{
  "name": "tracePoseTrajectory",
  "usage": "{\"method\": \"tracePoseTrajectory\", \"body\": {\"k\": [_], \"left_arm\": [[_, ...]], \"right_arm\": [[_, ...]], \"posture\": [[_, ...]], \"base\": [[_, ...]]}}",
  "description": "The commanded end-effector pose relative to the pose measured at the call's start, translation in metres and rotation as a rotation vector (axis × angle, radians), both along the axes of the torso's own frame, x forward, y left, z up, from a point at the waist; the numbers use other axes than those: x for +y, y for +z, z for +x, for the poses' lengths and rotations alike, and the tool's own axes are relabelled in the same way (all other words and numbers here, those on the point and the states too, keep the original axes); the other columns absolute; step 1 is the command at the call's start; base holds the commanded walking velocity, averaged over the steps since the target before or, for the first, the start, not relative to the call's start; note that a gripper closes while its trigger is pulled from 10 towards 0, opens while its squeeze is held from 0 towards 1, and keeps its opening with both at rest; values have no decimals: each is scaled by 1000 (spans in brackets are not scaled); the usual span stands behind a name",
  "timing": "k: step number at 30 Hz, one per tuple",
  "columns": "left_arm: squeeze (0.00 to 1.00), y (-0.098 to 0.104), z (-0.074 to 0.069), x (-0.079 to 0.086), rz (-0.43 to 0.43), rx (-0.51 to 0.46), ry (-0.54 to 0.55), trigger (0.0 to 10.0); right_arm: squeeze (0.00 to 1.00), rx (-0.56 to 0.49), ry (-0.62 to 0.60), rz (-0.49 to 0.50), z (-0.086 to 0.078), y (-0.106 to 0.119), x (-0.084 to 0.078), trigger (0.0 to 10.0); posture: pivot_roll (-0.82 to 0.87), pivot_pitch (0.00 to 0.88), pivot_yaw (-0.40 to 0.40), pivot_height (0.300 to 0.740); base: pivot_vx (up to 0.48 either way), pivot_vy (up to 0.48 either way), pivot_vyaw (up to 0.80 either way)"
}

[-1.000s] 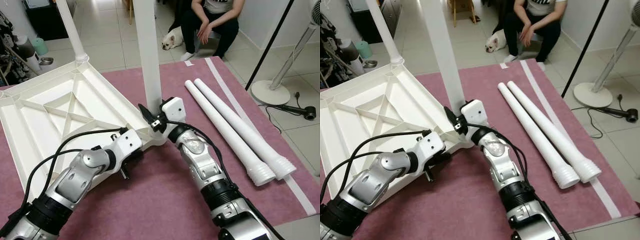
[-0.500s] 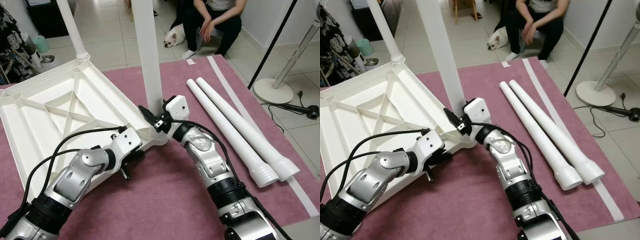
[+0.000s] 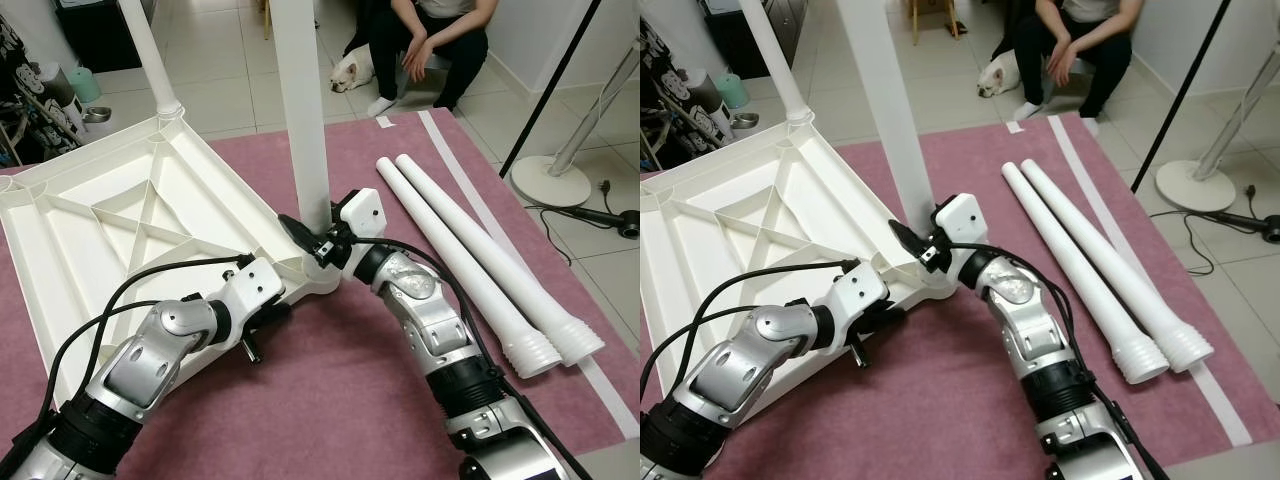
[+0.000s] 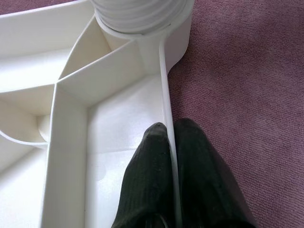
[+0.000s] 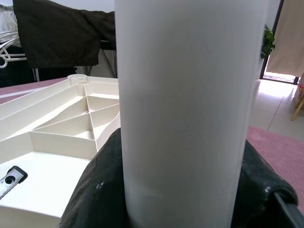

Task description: Building children table

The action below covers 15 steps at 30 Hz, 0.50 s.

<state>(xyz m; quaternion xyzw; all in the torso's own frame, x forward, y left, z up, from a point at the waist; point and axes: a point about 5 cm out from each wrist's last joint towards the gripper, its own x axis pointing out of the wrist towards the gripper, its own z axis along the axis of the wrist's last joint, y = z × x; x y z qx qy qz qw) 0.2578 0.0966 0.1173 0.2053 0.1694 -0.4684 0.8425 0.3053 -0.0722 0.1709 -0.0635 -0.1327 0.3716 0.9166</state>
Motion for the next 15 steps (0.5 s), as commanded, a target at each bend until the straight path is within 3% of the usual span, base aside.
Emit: {"method": "tracePoseTrajectory", "body": {"k": [1,5,9,12,15], "left_arm": [[0,10,7,3,-10,-71,46,10000],[0,9,8,3,-9,-67,49,10000],[0,8,9,3,-5,-67,49,10000],[0,9,10,4,-3,-69,56,10000],[0,9,13,4,-1,-73,79,10000]], "right_arm": [[0,-45,-36,66,-3,7,-6,10000],[0,8,-30,58,-8,-7,-7,10000],[0,40,-3,-23,-13,-20,-5,10000],[0,58,-81,-41,-7,-24,-6,10000],[0,108,-239,-7,0,-34,-9,10000]], "posture": [[21,0,83,740],[22,0,85,740],[20,0,91,740],[19,0,89,740],[20,0,89,740]], "base": [[0,0,0],[0,0,0],[0,0,0],[0,0,0],[0,0,0]]}}
